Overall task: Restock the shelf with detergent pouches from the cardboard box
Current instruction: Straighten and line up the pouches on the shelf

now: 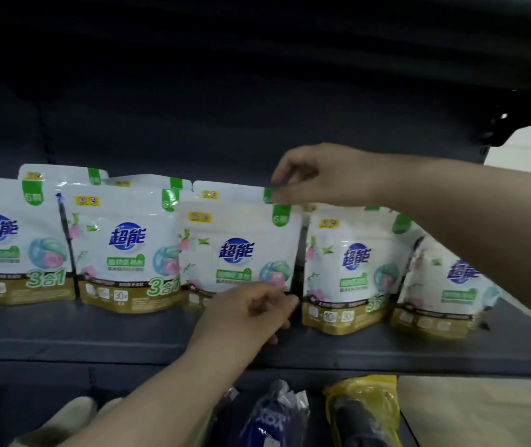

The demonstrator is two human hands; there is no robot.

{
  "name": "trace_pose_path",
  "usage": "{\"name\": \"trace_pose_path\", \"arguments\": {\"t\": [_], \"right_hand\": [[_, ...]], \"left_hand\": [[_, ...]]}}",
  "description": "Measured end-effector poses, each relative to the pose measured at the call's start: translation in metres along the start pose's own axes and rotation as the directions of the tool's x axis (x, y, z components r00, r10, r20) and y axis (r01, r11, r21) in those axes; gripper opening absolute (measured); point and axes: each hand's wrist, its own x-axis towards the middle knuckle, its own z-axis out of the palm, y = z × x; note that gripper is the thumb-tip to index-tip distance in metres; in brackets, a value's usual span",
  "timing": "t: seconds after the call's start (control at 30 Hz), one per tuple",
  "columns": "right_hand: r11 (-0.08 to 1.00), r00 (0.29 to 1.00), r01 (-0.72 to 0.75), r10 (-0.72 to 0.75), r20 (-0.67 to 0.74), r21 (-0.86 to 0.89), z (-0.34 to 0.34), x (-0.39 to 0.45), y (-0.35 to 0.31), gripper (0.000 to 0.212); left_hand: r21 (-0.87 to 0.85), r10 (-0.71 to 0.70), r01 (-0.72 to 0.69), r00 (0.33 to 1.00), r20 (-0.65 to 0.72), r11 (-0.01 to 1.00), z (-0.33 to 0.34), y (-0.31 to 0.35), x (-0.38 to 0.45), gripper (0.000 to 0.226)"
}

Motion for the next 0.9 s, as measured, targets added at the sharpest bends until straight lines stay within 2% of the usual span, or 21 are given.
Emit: {"name": "trace_pose_path", "arguments": {"t": [0.1, 0.2, 0.27, 0.37, 0.5, 0.67, 0.73, 0.83, 0.9], "right_hand": [[0.998, 0.998, -0.061, 0.061, 0.005, 0.034, -0.019, -0.026, 0.03, 0.034], [0.991, 0.99, -0.133, 0.134, 0.052, -0.008, -0.031, -0.049, 0.053, 0.042], [0.982, 0.983, -0.149, 0.16, 0.092, -0.117, -0.031, -0.058, 0.063, 0.043], [0.941, 0.986, -0.114, 0.146, 0.078, -0.318, -0.019, -0.063, 0.074, 0.037], [0.905, 0.996, -0.054, 0.08, 0.044, -0.422, 0.0, -0.056, 0.075, 0.045], [0.934, 0.997, -0.045, 0.062, 0.038, -0.353, -0.004, -0.057, 0.069, 0.04], [0.966, 0.995, -0.099, 0.096, -0.026, -0.241, -0.015, -0.066, 0.074, 0.037], [0.98, 0.977, -0.184, 0.175, -0.122, -0.073, -0.037, -0.087, 0.093, 0.046], [0.973, 0.964, -0.23, 0.223, -0.145, -0.033, -0.05, -0.106, 0.109, 0.051]], "left_hand": [[-0.035, 0.038, -0.035, 0.996, 0.075, 0.999, 0.039, 0.018, 0.003, 0.014], [-0.058, 0.019, -0.012, 0.993, 0.118, 0.998, 0.072, 0.028, 0.005, 0.015], [-0.044, -0.007, 0.013, 0.99, 0.141, 0.999, 0.088, 0.029, 0.005, 0.009], [-0.052, -0.033, 0.039, 0.993, 0.113, 0.998, 0.096, 0.024, 0.005, 0.012], [-0.051, -0.033, 0.035, 0.998, 0.053, 0.998, 0.092, 0.013, 0.007, 0.011], [-0.033, -0.014, 0.015, 1.0, 0.02, 0.999, 0.093, 0.01, 0.004, 0.009], [0.009, -0.002, 0.002, 1.0, 0.018, 1.0, 0.096, 0.011, 0.003, 0.009], [0.044, 0.02, -0.021, 0.999, 0.028, 0.999, 0.109, 0.018, 0.004, 0.01], [0.079, 0.042, -0.048, 0.997, 0.07, 0.996, 0.125, 0.026, 0.005, 0.012]]}}
